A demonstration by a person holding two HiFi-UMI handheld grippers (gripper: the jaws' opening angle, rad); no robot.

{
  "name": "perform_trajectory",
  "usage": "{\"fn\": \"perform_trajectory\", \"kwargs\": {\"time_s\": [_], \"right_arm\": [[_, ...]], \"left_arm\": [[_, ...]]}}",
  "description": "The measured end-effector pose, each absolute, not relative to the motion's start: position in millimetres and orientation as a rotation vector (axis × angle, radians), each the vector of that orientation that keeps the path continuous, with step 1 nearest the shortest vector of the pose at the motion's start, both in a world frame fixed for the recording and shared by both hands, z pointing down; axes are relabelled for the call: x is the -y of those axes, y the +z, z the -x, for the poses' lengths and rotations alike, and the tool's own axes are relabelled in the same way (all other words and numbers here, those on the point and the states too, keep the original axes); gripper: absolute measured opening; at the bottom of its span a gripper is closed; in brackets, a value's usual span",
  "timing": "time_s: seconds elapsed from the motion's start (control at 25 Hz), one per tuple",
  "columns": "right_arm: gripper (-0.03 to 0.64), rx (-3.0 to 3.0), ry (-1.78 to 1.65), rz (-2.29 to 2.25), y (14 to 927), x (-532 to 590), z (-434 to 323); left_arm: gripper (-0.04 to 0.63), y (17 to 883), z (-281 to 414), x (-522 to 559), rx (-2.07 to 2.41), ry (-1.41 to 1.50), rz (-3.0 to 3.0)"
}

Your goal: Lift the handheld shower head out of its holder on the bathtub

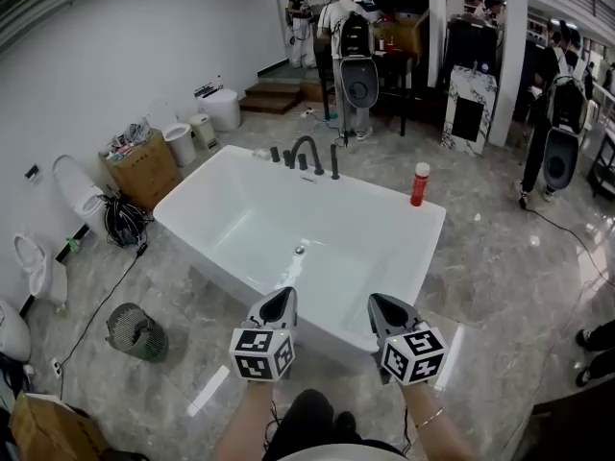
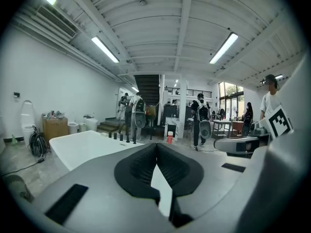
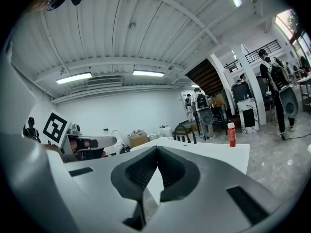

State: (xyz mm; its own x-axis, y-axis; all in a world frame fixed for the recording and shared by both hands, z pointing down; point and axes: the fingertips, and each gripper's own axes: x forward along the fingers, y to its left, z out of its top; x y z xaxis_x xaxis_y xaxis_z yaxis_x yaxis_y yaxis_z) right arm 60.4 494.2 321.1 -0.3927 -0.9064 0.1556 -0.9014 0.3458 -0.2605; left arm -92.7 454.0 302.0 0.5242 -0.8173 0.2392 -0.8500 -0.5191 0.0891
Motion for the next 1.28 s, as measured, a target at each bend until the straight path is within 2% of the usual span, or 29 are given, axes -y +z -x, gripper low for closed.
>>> {"fn": "perform_trajectory", "kwargs": {"time_s": [0.32,0.48,1.28], "right_arm": [[0.006,-2.574,-0.508,1.713,342.2,-461.7,-77.9],[0.006,-2.577,-0.53,1.715,353.6,-417.6,-67.2],[0.006,-2.583,-0.617,1.829,398.8,-24.2,15.0]], "left_arm": [[0.02,322.6,62.2,-418.8,1.394,0.26,-2.577],[0.02,336.4,68.5,-375.9,1.372,0.26,-2.566],[0.02,394.5,143.8,7.3,1.246,0.267,-2.514]]}}
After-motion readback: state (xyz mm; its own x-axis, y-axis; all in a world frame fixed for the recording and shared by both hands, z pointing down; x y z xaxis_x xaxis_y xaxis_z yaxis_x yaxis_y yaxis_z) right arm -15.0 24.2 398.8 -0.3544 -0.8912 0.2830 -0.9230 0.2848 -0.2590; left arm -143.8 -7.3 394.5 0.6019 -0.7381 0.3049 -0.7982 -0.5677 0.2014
